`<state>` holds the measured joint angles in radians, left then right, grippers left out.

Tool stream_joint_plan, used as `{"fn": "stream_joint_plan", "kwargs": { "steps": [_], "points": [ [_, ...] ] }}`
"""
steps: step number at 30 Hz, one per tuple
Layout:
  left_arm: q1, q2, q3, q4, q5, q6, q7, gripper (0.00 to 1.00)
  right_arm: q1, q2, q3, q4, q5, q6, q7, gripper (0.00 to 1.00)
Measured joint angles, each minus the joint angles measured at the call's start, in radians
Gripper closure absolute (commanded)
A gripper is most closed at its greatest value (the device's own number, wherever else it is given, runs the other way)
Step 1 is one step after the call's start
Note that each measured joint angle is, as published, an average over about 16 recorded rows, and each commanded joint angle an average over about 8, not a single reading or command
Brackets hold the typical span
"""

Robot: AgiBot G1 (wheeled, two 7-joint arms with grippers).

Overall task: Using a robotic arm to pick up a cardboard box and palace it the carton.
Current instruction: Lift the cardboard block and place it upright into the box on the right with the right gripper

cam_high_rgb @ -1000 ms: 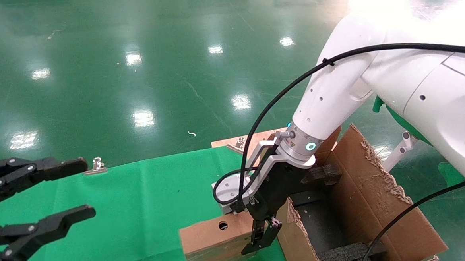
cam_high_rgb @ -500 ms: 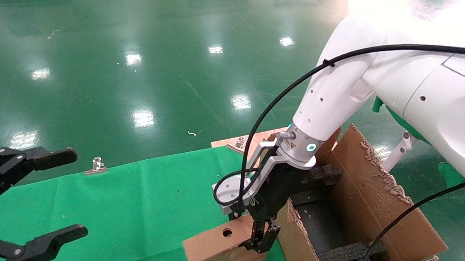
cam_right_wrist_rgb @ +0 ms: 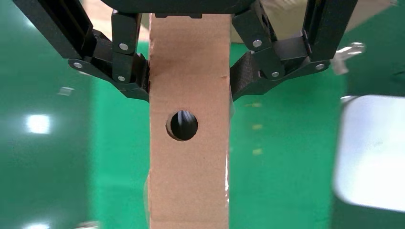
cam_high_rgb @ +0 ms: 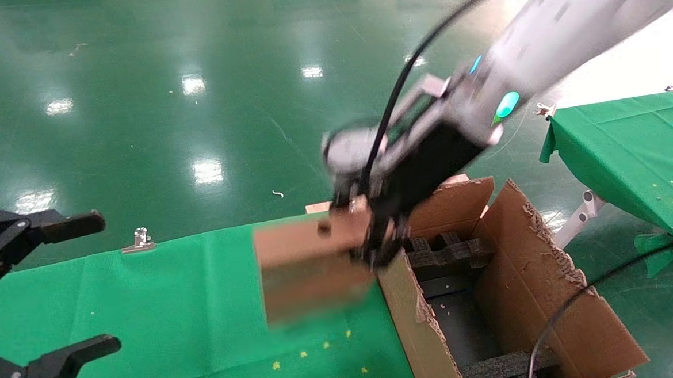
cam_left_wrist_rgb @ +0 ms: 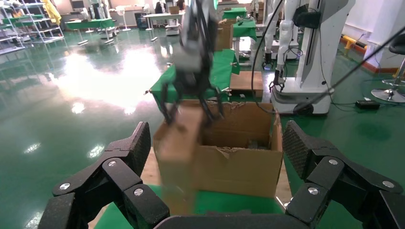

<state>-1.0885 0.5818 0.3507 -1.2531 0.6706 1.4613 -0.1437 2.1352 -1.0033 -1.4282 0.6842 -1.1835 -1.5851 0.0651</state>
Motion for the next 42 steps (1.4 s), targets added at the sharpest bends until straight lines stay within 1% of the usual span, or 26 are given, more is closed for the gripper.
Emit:
{"fn": "stream_joint_plan", "kwargs": {
  "steps": [7,14,20,29,33,36,42],
  "points": [
    [0.000,0.000,0.000,0.000,0.000,0.000,0.000,0.00,0.152,0.063,-0.036,0.008,0.031,-0.004,0.012,1.00],
    [0.000,0.000,0.000,0.000,0.000,0.000,0.000,0.00,0.259,0.163,-0.115,0.042,0.037,-0.007,0.035,1.00],
    [0.000,0.000,0.000,0.000,0.000,0.000,0.000,0.00,0.345,0.296,-0.214,0.116,0.017,-0.009,0.084,1.00],
    [0.000,0.000,0.000,0.000,0.000,0.000,0.000,0.00,0.493,0.518,-0.364,0.284,-0.033,-0.007,0.201,1.00],
    [0.000,0.000,0.000,0.000,0.000,0.000,0.000,0.00,0.542,0.590,-0.416,0.352,-0.053,-0.004,0.251,1.00],
    [0.000,0.000,0.000,0.000,0.000,0.000,0.000,0.00,0.569,0.629,-0.448,0.393,-0.065,-0.001,0.281,1.00],
    [0.000,0.000,0.000,0.000,0.000,0.000,0.000,0.00,0.592,0.664,-0.482,0.439,-0.077,0.003,0.314,1.00]
  ]
}}
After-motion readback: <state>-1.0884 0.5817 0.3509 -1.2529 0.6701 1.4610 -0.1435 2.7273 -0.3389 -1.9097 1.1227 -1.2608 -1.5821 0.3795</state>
